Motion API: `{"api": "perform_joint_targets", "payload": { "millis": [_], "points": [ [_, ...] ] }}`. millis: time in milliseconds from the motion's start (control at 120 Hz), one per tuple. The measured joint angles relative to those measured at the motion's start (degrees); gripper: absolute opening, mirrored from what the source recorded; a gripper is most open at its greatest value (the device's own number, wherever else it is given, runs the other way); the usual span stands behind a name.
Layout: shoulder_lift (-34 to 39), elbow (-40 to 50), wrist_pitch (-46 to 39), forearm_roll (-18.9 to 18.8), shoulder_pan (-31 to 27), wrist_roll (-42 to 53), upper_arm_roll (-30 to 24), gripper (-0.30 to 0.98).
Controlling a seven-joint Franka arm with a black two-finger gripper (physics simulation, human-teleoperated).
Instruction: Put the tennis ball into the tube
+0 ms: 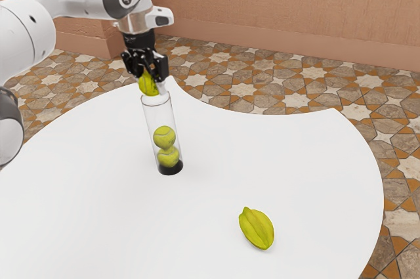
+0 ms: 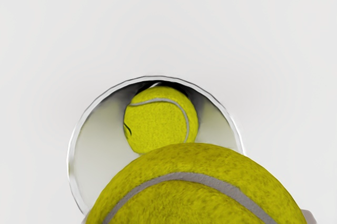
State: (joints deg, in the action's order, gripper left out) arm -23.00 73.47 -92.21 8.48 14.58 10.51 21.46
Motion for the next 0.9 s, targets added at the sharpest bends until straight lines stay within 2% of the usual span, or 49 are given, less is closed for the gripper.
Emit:
{"api": "perform_joint_targets", "payload": {
  "millis": [242,408,675,708,792,900],
  "points": [
    [-0.11,-0.32,0.14,0.07,-0.03,-0.16,0.26,0.07],
    [-0.28,-0.4,0.42,0.84,0.02,-0.14,0.33,0.43],
    [-0.07,-0.34,0.86,1.63,0.07,-0.02,0.23,0.6],
    [1.51,1.41,0.94,1.7,0.16,-0.01,0.27,0.61],
    [11.3,10.3,1.51,1.11,1.0,-0.02,0.08,0.63],
    [17.92,11.39,2.95,-1.87,1.93,-0.27,-0.74,0.65]
  ]
}}
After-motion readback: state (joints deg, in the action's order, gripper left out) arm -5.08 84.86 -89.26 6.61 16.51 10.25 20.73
